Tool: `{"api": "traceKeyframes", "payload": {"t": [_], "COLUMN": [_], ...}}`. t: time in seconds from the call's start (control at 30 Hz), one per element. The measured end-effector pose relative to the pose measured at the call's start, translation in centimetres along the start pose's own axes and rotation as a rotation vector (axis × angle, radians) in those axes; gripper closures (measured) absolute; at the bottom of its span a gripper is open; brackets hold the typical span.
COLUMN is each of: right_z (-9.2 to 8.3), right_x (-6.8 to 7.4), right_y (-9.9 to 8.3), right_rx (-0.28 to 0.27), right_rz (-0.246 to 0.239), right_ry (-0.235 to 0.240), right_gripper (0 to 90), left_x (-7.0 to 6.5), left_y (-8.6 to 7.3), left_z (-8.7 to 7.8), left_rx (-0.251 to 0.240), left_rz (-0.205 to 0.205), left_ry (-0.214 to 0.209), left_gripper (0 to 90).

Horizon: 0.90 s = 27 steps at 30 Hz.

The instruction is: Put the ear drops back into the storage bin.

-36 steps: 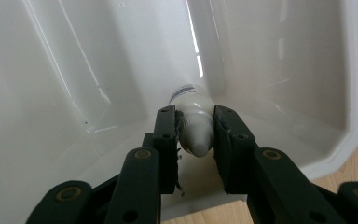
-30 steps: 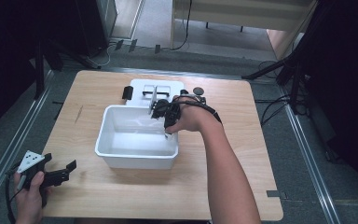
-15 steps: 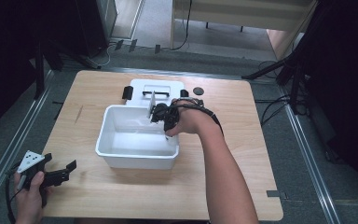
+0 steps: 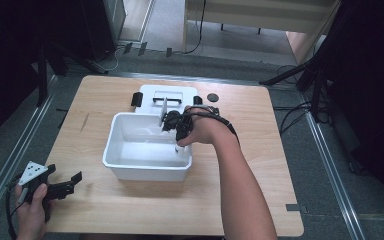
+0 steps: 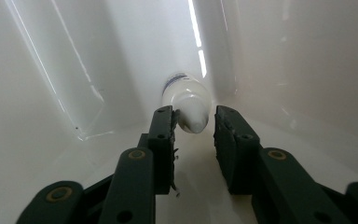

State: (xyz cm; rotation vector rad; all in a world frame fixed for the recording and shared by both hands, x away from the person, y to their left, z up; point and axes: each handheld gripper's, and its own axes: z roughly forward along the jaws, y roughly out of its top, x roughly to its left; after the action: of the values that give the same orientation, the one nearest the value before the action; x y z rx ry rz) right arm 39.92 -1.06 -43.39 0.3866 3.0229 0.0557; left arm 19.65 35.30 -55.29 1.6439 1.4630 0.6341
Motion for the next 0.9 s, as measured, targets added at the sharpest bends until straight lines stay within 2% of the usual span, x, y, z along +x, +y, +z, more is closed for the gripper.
{"api": "traceKeyframes", "payload": {"t": [0.27, 0.47, 0.73, 0.9], "right_z": [-1.2, -3.5, -6.1, -7.5], "right_x": [-0.4, -0.4, -0.2, -0.3], "right_y": [-0.4, -0.7, -1.4, -2.5], "right_rx": [-0.053, -0.12, -0.175, -0.21], "right_rz": [0.023, 0.037, 0.032, 0.05], "right_ry": [0.012, 0.013, -0.025, -0.049], "right_gripper": [63.5, 62.6, 61.7, 59.9], "left_x": [0.0, 0.0, -0.1, -0.1], "left_y": [0.0, 0.0, 0.0, 0.0], "left_z": [0.0, 0.0, 0.0, 0.0], "left_rx": [0.001, -0.001, -0.002, -0.001], "left_rz": [-0.002, 0.003, 0.005, 0.008], "left_ry": [-0.002, 0.0, 0.003, 0.005], "left_gripper": [0.3, 0.3, 0.3, 0.3]}}
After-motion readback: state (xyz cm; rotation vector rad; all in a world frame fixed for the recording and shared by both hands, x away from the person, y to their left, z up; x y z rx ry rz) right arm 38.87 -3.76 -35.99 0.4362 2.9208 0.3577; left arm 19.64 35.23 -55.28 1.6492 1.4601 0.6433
